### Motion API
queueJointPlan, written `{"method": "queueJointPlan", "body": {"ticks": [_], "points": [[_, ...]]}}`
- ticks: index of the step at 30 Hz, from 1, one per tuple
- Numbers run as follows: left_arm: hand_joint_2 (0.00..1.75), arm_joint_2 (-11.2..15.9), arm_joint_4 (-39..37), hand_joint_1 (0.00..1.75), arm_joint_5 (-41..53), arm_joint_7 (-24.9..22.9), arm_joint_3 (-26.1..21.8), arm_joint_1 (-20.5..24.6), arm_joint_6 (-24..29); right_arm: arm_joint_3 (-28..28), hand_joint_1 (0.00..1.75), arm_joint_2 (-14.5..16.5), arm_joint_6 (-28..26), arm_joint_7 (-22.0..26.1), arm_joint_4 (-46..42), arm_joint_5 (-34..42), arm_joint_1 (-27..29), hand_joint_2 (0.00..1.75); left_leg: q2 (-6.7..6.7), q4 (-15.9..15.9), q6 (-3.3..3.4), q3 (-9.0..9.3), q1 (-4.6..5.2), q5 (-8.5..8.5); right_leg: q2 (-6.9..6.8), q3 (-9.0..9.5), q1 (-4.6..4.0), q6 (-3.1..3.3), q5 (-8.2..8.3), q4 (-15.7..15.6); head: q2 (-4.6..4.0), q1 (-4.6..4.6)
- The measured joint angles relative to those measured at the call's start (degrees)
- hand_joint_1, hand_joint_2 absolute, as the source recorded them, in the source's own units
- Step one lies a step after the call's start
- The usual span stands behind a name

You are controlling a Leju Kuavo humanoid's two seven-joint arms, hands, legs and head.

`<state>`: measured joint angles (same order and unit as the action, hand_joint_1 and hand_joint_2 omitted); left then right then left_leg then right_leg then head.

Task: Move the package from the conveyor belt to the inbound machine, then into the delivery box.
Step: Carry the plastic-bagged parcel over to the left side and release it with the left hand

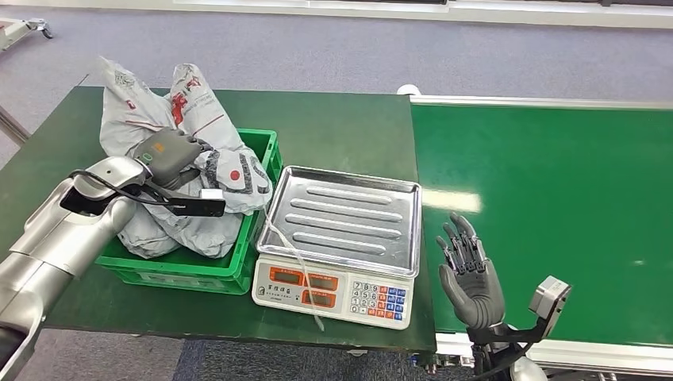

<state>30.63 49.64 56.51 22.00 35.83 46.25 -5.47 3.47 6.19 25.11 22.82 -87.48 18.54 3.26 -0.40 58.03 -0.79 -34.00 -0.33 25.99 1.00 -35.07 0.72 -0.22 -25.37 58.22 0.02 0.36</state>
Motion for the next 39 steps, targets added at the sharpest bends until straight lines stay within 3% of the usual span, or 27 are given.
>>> {"method": "queueJointPlan", "body": {"ticks": [4, 5, 8, 9, 19, 26, 34, 36, 39], "points": [[1.75, -0.05, -3.48, 1.75, 4.25, -3.31, -0.57, -0.28, 1.2, -0.2, 0.0, 0.34, -0.3, 0.15, -0.42, -0.46, 0.25, 1.75, 0.02, 0.0, 0.02, -0.01, 0.0, 0.04, -0.01, -0.03, 0.08, 0.0, 0.0, -0.01, 0.0, -0.01], [1.75, -0.24, -4.47, 1.64, 5.46, -4.08, -0.72, -0.27, 1.8, -0.34, 0.0, 0.46, -0.42, 0.15, -0.67, -0.7, 0.43, 1.75, 0.03, 0.0, 0.03, 0.0, 0.01, 0.05, 0.0, -0.04, 0.09, 0.0, 0.0, -0.01, 0.0, -0.01], [1.75, -1.61, -7.82, 0.33, 7.81, -4.81, -1.57, -0.11, 3.59, -0.91, 0.0, 0.86, -0.81, 0.0, -1.76, -1.3, 1.08, 1.75, 0.03, 0.01, 0.02, 0.0, 0.04, 0.05, -0.01, -0.07, 0.09, 0.0, 0.0, -0.02, 0.0, -0.01], [1.75, -2.23, -8.85, 0.0, 8.34, -4.99, -1.9, 0.01, 4.05, -1.08, 0.0, 0.97, -0.95, -0.09, -2.2, -1.47, 1.32, 1.75, 0.03, 0.01, 0.02, 0.0, 0.05, 0.05, -0.01, -0.07, 0.09, 0.0, 0.0, -0.02, 0.0, -0.01], [1.75, -8.79, -15.24, 0.0, 11.15, -6.71, -4.7, 1.17, 6.89, -2.56, 0.0, 1.7, -1.84, -1.09, -5.27, -3.19, 3.27, 1.75, 0.01, 0.01, 0.01, 0.0, 0.05, 0.04, -0.03, -0.04, 0.07, 0.0, 0.03, -0.01, 0.0, -0.01], [1.75, -13.18, -12.74, 0.0, 3.02, -2.94, -10.47, -1.13, 7.84, -2.81, 0.0, 1.86, -2.31, -1.22, -6.13, -3.9, 4.46, 1.75, -0.02, 0.02, 0.02, -0.07, 0.05, 0.05, -0.05, -0.05, 0.09, -0.01, 0.03, -0.02, 0.0, -0.02], [1.75, -14.63, -10.69, 0.0, 2.64, -2.82, -13.1, -2.33, 7.76, -2.86, 0.0, 1.92, -2.31, -1.23, -6.58, -3.97, 4.84, 1.75, 0.0, 0.01, 0.02, -0.07, 0.05, 0.05, -0.05, -0.09, 0.07, -0.01, 0.03, -0.02, 0.0, -0.01], [1.75, -15.04, -10.06, 0.0, 0.3, -1.25, -13.66, -2.74, 6.61, -2.87, 0.0, 1.92, -2.33, -1.32, -6.59, -4.03, 4.84, 1.75, 0.0, 0.01, 0.02, -0.07, 0.05, 0.05, -0.05, -0.09, 0.07, -0.01, 0.03, -0.02, 0.0, -0.01], [1.75, -16.39, -4.96, 0.0, -8.96, 1.82, -15.61, -5.32, 0.84, -2.88, 0.0, 1.91, -2.56, -1.52, -6.57, -4.14, 4.77, 1.75, -0.03, 0.01, 0.03, -0.09, 0.05, 0.05, -0.06, -0.09, 0.08, -0.02, 0.02, -0.02, 0.0, -0.01]]}}
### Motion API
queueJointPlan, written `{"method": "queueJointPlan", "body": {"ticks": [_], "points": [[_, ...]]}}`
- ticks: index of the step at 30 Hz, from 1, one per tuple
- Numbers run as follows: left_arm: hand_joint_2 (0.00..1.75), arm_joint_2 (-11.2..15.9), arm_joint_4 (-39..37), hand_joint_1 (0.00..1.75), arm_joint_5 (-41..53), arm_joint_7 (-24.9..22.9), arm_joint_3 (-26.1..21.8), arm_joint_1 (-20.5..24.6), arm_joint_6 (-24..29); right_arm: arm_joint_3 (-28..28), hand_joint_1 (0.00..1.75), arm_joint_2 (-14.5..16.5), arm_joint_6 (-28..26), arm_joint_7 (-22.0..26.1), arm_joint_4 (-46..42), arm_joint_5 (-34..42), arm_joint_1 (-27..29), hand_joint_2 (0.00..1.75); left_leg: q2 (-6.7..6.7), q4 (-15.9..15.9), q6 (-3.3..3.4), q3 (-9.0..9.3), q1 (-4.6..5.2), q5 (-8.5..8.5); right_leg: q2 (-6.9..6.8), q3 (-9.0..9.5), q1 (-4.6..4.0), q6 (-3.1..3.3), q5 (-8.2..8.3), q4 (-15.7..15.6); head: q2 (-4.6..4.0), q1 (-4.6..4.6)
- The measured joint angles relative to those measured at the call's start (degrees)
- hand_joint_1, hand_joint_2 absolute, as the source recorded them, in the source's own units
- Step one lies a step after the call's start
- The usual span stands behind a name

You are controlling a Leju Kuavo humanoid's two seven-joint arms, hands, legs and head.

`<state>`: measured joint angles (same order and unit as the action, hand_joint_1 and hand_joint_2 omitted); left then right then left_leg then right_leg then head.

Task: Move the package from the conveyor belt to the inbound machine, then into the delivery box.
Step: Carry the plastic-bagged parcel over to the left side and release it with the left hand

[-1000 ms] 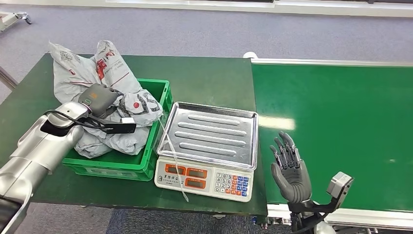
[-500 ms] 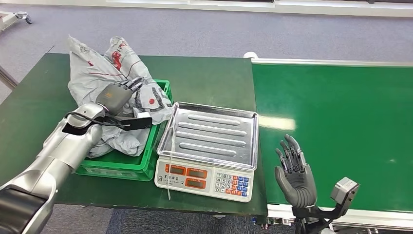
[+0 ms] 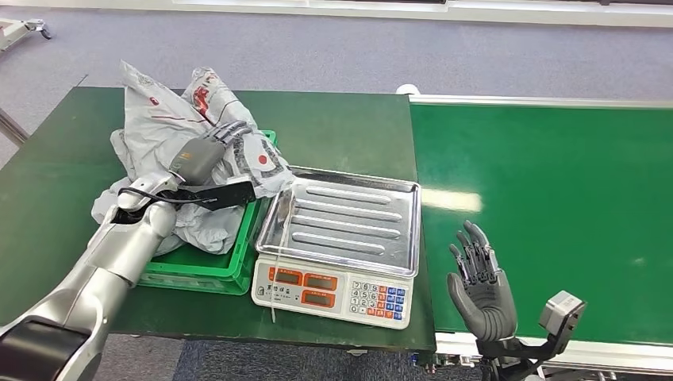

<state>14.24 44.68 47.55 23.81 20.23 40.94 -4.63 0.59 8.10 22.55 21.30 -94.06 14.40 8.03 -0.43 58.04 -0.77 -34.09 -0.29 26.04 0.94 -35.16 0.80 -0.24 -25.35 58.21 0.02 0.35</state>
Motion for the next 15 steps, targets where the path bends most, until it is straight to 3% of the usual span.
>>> {"method": "queueJointPlan", "body": {"ticks": [6, 15], "points": [[1.75, -1.57, 9.67, 0.0, -5.94, -0.93, -1.06, -3.84, -3.84, 0.0, 0.0, -0.01, -0.39, 0.02, 0.01, 0.0, -0.31, 1.75, -0.08, 0.0, 0.03, -0.08, 0.0, 0.02, -0.06, -0.02, 0.05, -0.04, -0.03, 0.0, 0.0, 0.0], [1.75, -2.13, 13.4, 0.0, -8.72, 0.02, -1.6, -5.1, -6.08, 0.03, 0.0, -0.01, -0.55, -0.14, 0.03, -0.13, -0.41, 1.75, -0.1, 0.0, 0.01, -0.08, 0.0, 0.01, -0.08, -0.03, 0.0, -0.04, -0.02, 0.0, 0.0, 0.0]]}}
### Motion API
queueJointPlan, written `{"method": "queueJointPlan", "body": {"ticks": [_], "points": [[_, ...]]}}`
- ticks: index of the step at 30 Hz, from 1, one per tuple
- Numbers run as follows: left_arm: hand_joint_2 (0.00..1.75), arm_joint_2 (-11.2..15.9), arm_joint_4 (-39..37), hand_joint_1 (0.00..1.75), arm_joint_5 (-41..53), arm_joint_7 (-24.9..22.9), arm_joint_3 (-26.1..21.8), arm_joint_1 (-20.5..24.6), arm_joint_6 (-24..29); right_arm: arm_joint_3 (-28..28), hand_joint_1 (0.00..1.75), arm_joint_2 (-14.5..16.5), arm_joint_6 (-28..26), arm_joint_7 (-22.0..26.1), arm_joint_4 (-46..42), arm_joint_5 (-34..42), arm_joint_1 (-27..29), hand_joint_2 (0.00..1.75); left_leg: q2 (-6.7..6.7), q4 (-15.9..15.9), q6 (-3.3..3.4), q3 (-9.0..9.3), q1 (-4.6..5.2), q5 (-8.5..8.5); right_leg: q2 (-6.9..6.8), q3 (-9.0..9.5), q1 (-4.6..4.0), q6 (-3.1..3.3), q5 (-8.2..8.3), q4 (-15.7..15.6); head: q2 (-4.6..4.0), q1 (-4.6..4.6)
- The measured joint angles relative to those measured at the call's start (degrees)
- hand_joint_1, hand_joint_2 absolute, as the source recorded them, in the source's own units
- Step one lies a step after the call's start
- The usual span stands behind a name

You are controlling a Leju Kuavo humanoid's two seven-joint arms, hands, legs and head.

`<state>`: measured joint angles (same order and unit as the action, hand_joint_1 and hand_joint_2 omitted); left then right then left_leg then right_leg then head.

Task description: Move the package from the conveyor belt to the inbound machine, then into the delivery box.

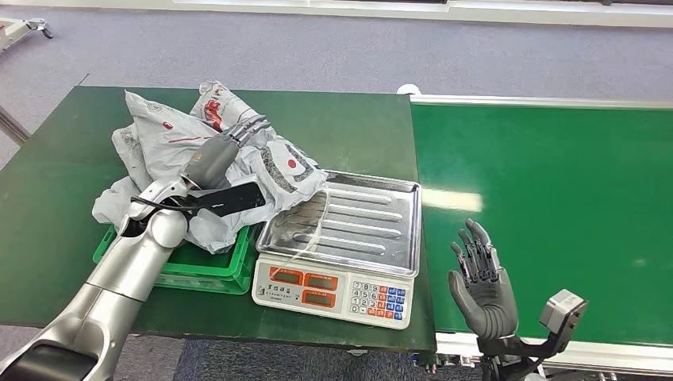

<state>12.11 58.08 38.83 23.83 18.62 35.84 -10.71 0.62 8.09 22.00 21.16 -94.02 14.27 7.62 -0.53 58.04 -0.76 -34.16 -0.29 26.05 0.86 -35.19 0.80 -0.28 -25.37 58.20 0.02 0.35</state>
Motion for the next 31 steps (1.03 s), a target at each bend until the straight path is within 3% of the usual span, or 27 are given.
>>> {"method": "queueJointPlan", "body": {"ticks": [3, 8, 15, 23, 31], "points": [[1.75, -2.89, 3.27, 0.0, -13.34, 1.8, -1.53, -2.3, -6.47, 0.81, 0.0, 0.06, -0.28, -0.81, 0.97, -1.26, -1.43, 1.75, -0.01, 0.0, 0.01, -0.02, 0.0, 0.0, 0.0, 0.01, 0.03, -0.01, 0.0, 0.0, 0.0, 0.0], [1.75, -9.15, 8.9, 0.0, -31.76, 2.8, -1.58, -7.16, -8.63, 5.0, 0.0, 0.43, -2.6, -1.05, 4.87, -2.84, -6.76, 1.75, 0.03, 0.03, 0.1, -0.01, 0.09, 0.04, 0.01, 0.01, 0.15, -0.05, 0.02, -0.01, 0.0, -0.01], [1.75, -16.41, 12.69, 0.0, -37.01, 2.67, -1.27, -14.32, -5.86, 10.63, 0.0, 0.56, -4.56, 0.2, 11.38, -3.25, -12.44, 1.75, -0.01, 0.03, 0.14, -0.05, 0.12, 0.06, -0.01, 0.01, 0.14, -0.08, 0.01, -0.02, 0.0, 0.01], [1.75, -19.14, 16.47, 0.0, -39.74, 1.43, -2.46, -19.03, -7.3, 14.6, 0.0, 0.57, -4.56, 0.72, 17.12, -1.09, -17.07, 1.75, -0.02, 0.03, 0.13, -0.06, 0.11, 0.05, -0.02, 0.01, 0.07, -0.07, 0.01, -0.02, 0.0, -0.01], [1.75, -19.84, 17.52, 0.0, -39.83, 1.37, -3.12, -20.1, -7.43, 15.51, 0.0, 0.57, -4.56, 0.78, 18.96, -0.98, -17.75, 1.75, -0.03, 0.03, 0.13, -0.07, 0.1, 0.05, -0.03, 0.01, 0.08, -0.08, 0.0, -0.02, 0.0, 0.0]]}}
